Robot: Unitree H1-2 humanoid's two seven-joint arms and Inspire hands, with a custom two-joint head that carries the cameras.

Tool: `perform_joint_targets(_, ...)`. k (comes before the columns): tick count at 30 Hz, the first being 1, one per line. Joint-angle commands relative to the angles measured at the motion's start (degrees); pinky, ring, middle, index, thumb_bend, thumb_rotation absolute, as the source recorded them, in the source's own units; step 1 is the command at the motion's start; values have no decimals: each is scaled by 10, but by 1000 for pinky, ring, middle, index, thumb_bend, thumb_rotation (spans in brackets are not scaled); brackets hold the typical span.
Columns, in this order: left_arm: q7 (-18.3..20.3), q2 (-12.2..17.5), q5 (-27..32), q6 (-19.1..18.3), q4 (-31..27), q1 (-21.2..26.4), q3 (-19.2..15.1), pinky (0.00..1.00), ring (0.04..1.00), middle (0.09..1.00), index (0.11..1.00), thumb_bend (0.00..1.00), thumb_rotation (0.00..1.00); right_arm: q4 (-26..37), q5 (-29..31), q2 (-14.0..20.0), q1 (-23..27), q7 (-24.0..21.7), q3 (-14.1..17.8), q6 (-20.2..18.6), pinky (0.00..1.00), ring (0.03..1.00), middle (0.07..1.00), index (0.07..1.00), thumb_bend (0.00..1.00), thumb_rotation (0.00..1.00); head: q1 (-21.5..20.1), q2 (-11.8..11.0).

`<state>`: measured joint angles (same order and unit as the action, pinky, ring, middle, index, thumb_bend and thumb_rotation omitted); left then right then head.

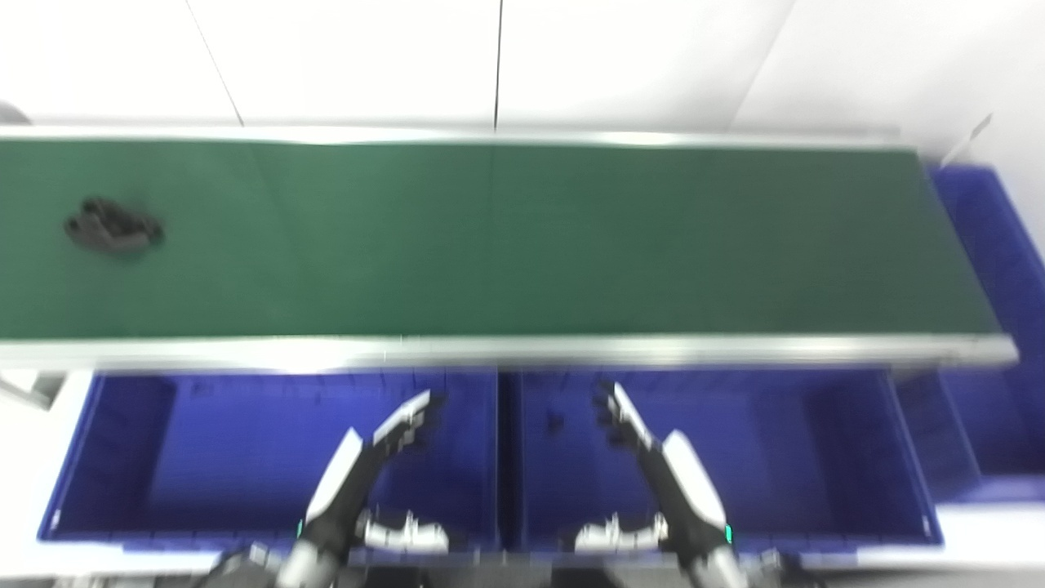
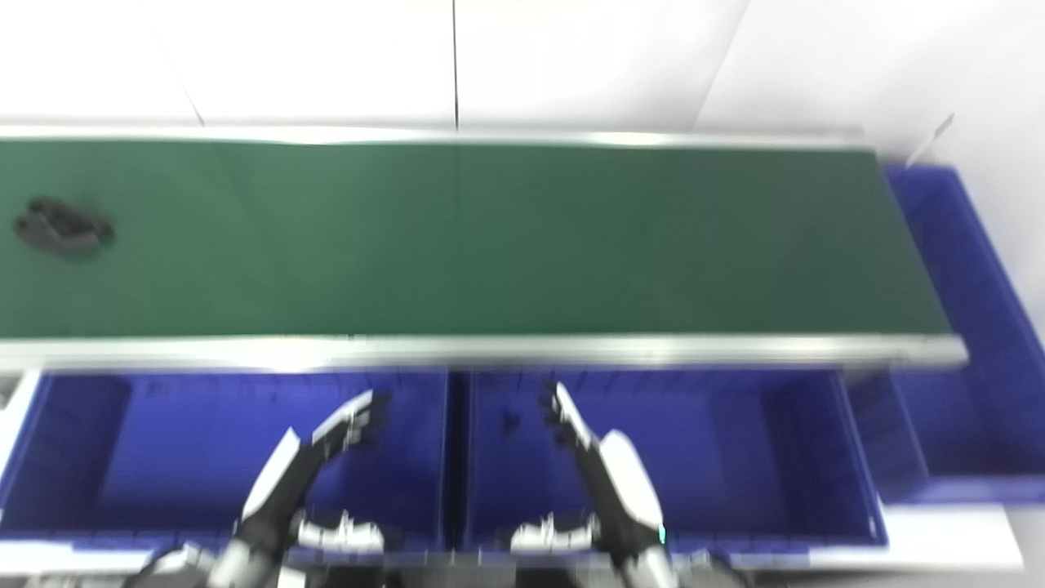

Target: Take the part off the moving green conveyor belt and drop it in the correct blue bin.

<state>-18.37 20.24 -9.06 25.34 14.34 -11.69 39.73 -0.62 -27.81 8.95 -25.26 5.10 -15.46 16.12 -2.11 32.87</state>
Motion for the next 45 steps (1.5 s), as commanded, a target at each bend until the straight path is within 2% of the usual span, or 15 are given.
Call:
perform_joint_targets(1,-18,8,-5,16,-4,9,3,727,831,898,871,827,97,2,3,-3,0,13,1,30,782,857,911,1000,900,160,0,-2)
perform_joint_targets(7,-32,11,-2,16,-2,12,12,740,842,891,859,833,112,2,2,-5,-1,14,1,25,762,852,906,990,901,159,0,-10)
perform_joint_targets(15,-44,16,-3,16,-2,16,22,727,842,890,856,837,105,1,9,-6,-3,14,2,30,768,851,897,983,903,144,0,-5)
perform_joint_targets(33,-56,18,-6,16,-9,14,31,724,823,884,856,841,109,10,4,2,-6,11,1,29,746,849,905,979,875,169,3,3)
perform_joint_targets(38,-47,17,6,16,-11,13,28,719,815,882,852,845,97,9,6,0,-6,14,2,31,740,845,900,970,852,169,2,2)
perform_joint_targets(42,-47,13,6,16,-6,13,29,718,811,881,851,840,105,2,4,2,-4,17,3,36,733,843,895,968,811,187,17,-10)
perform_joint_targets(43,-50,11,5,16,-3,14,31,715,808,879,850,841,106,-1,4,3,-4,18,4,38,731,843,894,967,803,189,34,-20)
perform_joint_targets(44,-52,9,4,16,-1,14,33,711,803,876,848,842,103,-3,5,5,-4,18,5,40,730,843,895,968,794,191,34,-20)
perform_joint_targets(45,-64,8,-3,16,4,18,39,711,802,876,848,842,103,-9,6,7,-3,19,6,44,729,843,895,968,793,191,56,-33)
